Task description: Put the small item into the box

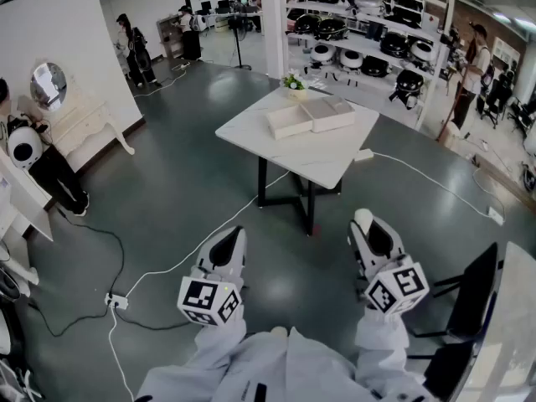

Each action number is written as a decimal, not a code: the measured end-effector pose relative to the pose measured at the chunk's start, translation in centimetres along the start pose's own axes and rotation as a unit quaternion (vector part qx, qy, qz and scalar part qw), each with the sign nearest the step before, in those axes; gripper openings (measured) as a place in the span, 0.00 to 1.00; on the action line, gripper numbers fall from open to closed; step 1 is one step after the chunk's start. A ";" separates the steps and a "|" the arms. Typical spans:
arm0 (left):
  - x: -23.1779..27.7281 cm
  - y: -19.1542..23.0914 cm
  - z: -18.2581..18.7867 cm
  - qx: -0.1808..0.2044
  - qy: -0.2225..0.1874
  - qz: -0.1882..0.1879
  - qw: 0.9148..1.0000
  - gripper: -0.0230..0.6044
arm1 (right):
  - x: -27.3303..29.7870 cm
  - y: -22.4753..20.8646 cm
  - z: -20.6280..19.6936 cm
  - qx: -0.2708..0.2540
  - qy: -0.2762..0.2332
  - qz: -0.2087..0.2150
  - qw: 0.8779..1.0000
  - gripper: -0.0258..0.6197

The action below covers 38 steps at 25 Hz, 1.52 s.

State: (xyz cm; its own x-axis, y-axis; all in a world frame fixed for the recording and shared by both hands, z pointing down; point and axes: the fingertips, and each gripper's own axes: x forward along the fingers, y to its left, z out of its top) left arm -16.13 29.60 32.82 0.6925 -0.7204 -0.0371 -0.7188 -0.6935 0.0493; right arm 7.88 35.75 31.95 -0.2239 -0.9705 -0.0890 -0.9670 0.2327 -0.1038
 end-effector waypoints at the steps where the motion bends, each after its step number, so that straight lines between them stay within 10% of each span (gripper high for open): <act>1: 0.3 0.1 0.1 0.000 0.000 0.001 1.000 0.03 | 0.1 -0.3 0.0 0.001 0.000 -0.001 1.000 0.23; 27: 4.3 0.4 -3.0 -0.020 0.028 0.018 0.999 0.03 | 3.8 -5.4 -2.3 0.033 0.015 0.004 0.999 0.23; 38: 10.1 6.8 -5.2 -0.031 0.043 0.031 0.998 0.03 | 12.5 -7.2 -5.5 0.044 0.034 0.015 0.998 0.23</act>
State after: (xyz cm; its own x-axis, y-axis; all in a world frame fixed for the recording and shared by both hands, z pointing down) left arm -13.68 17.67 37.97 0.6511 -0.7572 0.0529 -0.7574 -0.6435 0.1111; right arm 11.33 21.55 37.08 -0.2641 -0.9641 -0.0255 -0.9458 0.2641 -0.1889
